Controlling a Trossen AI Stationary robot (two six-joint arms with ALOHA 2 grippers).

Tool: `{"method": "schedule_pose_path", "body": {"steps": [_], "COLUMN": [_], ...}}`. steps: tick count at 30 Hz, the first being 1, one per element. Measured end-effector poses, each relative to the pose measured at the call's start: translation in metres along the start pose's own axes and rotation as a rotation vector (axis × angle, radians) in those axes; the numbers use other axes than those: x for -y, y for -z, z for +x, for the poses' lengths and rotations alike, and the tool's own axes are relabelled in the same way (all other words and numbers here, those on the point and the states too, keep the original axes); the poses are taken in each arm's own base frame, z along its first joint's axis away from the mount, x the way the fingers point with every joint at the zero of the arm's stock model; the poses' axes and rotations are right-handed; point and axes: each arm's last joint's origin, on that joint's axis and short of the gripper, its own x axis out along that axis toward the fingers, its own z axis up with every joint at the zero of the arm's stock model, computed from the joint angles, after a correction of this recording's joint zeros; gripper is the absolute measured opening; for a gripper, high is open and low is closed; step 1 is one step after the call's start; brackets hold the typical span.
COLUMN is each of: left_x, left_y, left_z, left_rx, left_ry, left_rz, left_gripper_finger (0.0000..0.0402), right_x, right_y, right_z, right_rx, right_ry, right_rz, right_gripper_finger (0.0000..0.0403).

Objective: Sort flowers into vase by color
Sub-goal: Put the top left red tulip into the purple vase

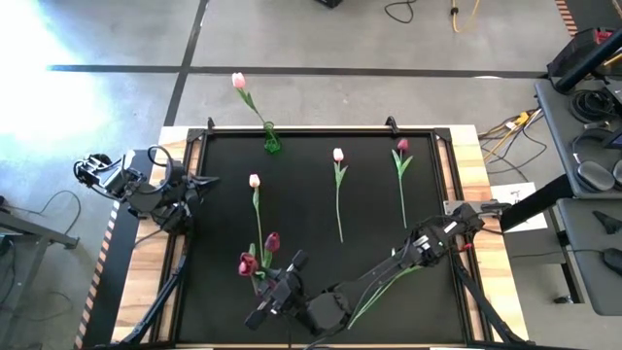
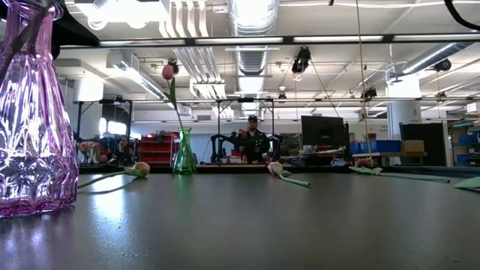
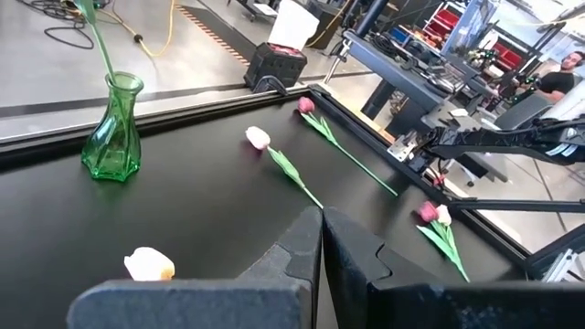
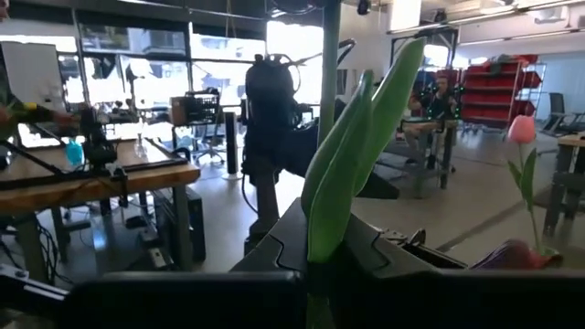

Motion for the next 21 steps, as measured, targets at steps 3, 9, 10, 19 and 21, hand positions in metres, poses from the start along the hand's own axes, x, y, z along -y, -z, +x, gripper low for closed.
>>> {"method": "schedule_pose_path", "body": {"steps": [3,9,10,19,21], "left_x": [0.0,0.0,0.0,0.0,0.0], "left_y": [0.0,0.0,0.0,0.0,0.0], "left_z": [0.0,0.0,0.0,0.0,0.0], "left_rx": [-0.001,-0.001,-0.002,-0.002,-0.001], "left_ry": [0.0,0.0,0.0,0.0,0.0], "left_rz": [0.001,0.002,0.002,0.002,0.002], "left_gripper_finger": [0.0,0.0,0.0,0.0,0.0], "right_x": [0.001,0.006,0.006,0.006,0.007], "right_y": [-0.006,-0.022,-0.024,-0.024,-0.024], "right_z": [-0.002,-0.003,-0.003,-0.003,-0.003], "right_rx": [0.006,0.018,0.019,0.018,0.02], "right_ry": [0.0,0.001,0.001,0.001,0.002], "right_rz": [-0.007,-0.021,-0.019,-0.03,-0.042], "right_gripper_finger": [0.0012,0.0012,0.0012,0.0012,0.0012]}}
